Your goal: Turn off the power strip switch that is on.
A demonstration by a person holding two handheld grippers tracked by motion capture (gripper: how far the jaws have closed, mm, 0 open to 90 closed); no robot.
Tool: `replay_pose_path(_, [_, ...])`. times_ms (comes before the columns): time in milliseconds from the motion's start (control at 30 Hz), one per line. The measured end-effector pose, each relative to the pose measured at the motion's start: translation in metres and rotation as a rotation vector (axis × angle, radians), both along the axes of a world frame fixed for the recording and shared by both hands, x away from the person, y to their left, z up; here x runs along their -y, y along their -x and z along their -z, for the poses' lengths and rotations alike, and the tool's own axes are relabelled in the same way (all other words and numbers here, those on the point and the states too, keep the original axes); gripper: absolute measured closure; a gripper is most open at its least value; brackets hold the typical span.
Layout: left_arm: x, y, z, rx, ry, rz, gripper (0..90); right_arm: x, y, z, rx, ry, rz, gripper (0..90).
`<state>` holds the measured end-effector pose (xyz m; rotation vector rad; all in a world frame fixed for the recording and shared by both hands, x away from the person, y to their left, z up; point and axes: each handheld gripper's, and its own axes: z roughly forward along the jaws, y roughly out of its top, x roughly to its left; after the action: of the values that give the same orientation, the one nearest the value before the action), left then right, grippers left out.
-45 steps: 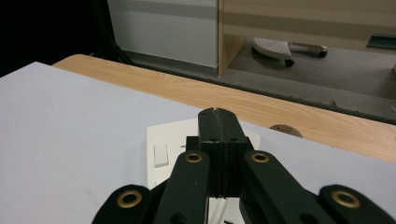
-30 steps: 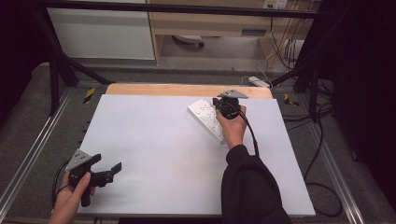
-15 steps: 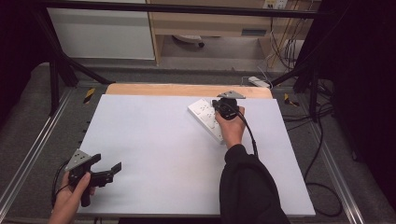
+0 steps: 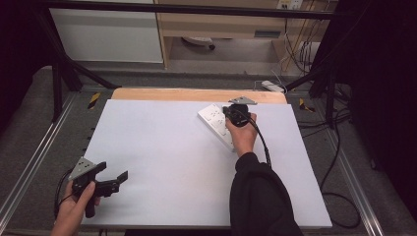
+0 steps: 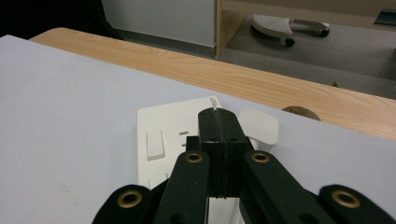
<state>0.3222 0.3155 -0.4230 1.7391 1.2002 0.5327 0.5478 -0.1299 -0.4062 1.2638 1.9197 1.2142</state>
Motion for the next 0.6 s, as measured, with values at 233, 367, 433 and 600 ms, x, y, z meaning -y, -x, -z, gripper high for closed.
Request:
replay_pose_path(233, [-0.0003,0.0002,-0.0004,0.002,-0.001,0.001,6.3,-0.0040,0.0004,0.0042,-0.009,0.010,-0.005,90.0])
replay_pose_path(367, [-0.0003,0.0002,-0.0006,0.002,-0.001,0.002,6.3,-0.0063,-0.0002,0.0059,-0.013,0.013,-0.009,90.0])
replay_pose_path(433, [-0.0004,0.0001,-0.0006,0.002,-0.001,0.002,6.3,-0.0075,0.0000,0.0070,-0.019,0.014,-0.009,90.0])
replay_pose_path(600, [-0.0007,0.0002,-0.0008,0.003,-0.001,0.003,6.3,-0.0106,0.0002,0.0096,-0.024,0.020,-0.015,90.0])
